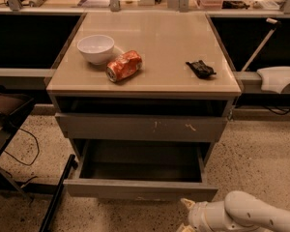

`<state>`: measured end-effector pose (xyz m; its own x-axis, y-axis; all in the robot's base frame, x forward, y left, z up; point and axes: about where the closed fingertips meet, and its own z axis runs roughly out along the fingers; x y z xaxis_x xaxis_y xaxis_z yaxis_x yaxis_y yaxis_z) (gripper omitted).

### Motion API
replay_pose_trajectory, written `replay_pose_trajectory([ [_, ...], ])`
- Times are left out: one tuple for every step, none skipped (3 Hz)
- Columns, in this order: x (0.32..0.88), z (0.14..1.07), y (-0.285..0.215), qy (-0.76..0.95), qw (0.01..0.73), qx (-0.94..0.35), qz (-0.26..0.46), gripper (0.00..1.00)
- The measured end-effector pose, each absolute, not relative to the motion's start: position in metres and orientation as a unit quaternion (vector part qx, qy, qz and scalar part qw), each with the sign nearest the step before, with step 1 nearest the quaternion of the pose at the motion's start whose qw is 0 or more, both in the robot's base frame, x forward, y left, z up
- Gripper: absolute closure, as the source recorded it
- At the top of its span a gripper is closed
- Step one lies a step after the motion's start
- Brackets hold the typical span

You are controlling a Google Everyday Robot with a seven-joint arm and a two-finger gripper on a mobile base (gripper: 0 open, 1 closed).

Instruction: Close middle drawer

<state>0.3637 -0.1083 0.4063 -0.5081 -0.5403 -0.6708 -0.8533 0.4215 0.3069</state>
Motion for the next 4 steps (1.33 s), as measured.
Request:
replay_pose_trajectory([
  [0.392,0.41,-0.102,0.798,0.263,-0.447,0.307,0.0],
  [0.403,0.413,-0.096,0.792,0.271,-0.455,0.304,0.0],
  [0.45,0.432,-0.071,0.77,0.301,-0.475,0.301,0.0],
  [0.449,0.432,-0.072,0.77,0.301,-0.475,0.301,0.0],
])
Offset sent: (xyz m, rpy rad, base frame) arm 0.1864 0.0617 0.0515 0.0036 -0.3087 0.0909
